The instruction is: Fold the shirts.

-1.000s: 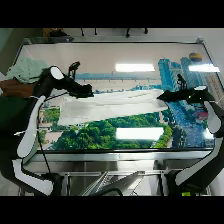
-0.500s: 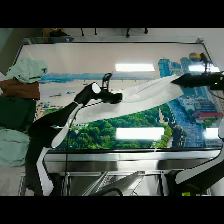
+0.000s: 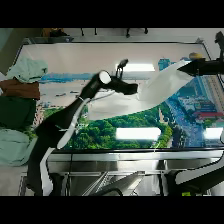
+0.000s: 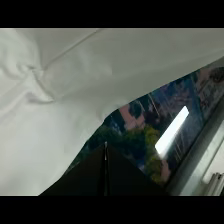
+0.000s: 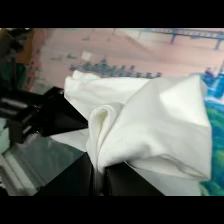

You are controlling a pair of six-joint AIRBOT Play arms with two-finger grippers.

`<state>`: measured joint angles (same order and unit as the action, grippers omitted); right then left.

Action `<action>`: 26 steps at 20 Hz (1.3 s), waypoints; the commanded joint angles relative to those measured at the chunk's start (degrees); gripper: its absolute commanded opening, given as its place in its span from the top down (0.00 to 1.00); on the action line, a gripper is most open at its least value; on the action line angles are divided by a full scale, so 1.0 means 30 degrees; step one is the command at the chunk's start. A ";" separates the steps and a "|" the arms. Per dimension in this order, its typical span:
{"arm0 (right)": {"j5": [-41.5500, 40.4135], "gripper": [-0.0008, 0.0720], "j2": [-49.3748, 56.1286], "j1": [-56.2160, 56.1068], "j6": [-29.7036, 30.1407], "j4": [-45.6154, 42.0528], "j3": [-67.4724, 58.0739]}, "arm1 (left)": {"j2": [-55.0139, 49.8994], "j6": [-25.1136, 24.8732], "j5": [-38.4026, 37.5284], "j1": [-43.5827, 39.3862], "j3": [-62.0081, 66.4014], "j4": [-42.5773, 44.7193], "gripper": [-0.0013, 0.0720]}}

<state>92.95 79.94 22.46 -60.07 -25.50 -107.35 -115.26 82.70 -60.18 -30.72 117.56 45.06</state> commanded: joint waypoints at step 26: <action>-0.5326 0.04 0.2798 -0.7002 -0.3577 -0.6914 0.0437 | 2.0946 -0.2419 -0.7417 1.5650 -1.0171 -0.0051 0.96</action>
<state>69.69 89.38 -7.22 -68.23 -39.92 -107.18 -52.90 75.57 -81.71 15.66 87.35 44.95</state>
